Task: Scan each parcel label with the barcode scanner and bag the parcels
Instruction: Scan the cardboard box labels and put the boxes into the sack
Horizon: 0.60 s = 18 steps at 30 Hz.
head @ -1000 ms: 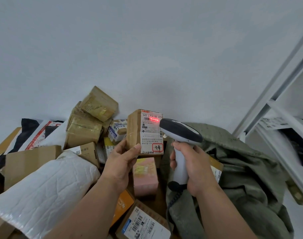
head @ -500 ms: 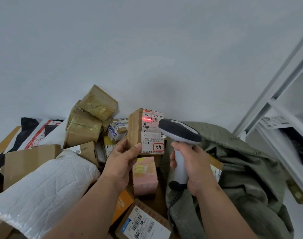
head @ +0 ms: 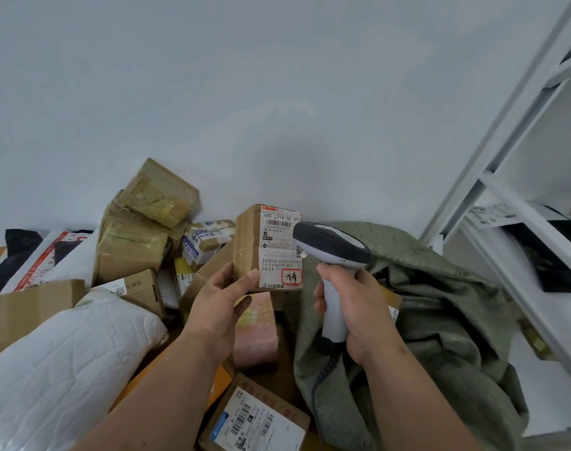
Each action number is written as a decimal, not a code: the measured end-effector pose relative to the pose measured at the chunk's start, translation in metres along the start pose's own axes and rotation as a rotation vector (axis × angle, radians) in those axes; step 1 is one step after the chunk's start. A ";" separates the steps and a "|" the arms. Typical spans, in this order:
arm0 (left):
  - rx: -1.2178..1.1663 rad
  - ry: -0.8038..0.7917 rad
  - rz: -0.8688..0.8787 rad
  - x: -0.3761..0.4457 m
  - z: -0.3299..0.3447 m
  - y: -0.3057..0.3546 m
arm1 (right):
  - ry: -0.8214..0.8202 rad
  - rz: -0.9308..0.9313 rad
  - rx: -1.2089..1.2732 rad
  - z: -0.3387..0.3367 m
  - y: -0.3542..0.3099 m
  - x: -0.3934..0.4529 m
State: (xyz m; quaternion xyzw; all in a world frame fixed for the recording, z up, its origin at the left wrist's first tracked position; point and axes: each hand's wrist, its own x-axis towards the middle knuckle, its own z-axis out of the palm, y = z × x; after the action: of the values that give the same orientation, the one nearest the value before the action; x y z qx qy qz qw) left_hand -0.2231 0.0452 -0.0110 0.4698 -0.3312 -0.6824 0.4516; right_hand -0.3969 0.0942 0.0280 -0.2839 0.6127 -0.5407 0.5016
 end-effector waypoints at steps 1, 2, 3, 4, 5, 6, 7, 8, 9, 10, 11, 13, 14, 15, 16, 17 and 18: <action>0.002 -0.002 -0.008 0.001 0.003 -0.001 | 0.023 -0.001 0.001 -0.003 0.001 0.001; 0.007 -0.004 -0.014 0.002 0.006 -0.003 | 0.053 0.001 0.002 -0.006 0.002 0.003; 0.013 -0.004 -0.025 0.003 0.010 -0.005 | 0.085 0.002 0.005 -0.011 0.003 0.004; 0.014 -0.004 -0.042 0.004 0.014 -0.007 | 0.118 0.001 0.012 -0.015 0.005 0.007; 0.015 -0.003 -0.063 0.005 0.019 -0.008 | 0.149 0.002 0.019 -0.020 0.007 0.009; 0.010 -0.008 -0.083 0.007 0.024 -0.010 | 0.177 0.010 0.024 -0.026 0.008 0.010; 0.011 -0.015 -0.109 0.008 0.031 -0.012 | 0.204 0.022 0.034 -0.032 0.010 0.012; 0.018 -0.023 -0.137 0.009 0.037 -0.013 | 0.231 0.034 0.051 -0.038 0.011 0.014; 0.035 -0.034 -0.161 0.010 0.045 -0.015 | 0.257 0.043 0.072 -0.045 0.013 0.015; 0.061 -0.048 -0.188 0.012 0.052 -0.018 | 0.283 0.054 0.092 -0.052 0.015 0.017; 0.107 -0.067 -0.211 0.013 0.061 -0.022 | 0.307 0.066 0.116 -0.060 0.018 0.019; 0.222 -0.113 -0.247 0.016 0.079 -0.030 | 0.339 0.077 0.188 -0.075 0.021 0.022; 0.290 -0.144 -0.250 0.017 0.089 -0.034 | 0.355 0.077 0.221 -0.082 0.023 0.024; 0.362 -0.174 -0.241 0.017 0.099 -0.036 | 0.372 0.076 0.246 -0.090 0.024 0.025; 0.420 -0.204 -0.232 0.018 0.109 -0.040 | 0.396 0.080 0.264 -0.099 0.025 0.026; 0.465 -0.232 -0.226 0.018 0.120 -0.044 | 0.422 0.085 0.276 -0.108 0.027 0.027; 0.514 -0.256 -0.222 0.020 0.130 -0.049 | 0.451 0.088 0.277 -0.117 0.028 0.027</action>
State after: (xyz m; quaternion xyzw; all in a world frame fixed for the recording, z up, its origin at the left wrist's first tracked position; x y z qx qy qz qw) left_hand -0.3635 0.0488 -0.0163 0.5122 -0.4939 -0.6750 0.1953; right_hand -0.5085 0.1213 -0.0177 -0.0580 0.6409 -0.6468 0.4092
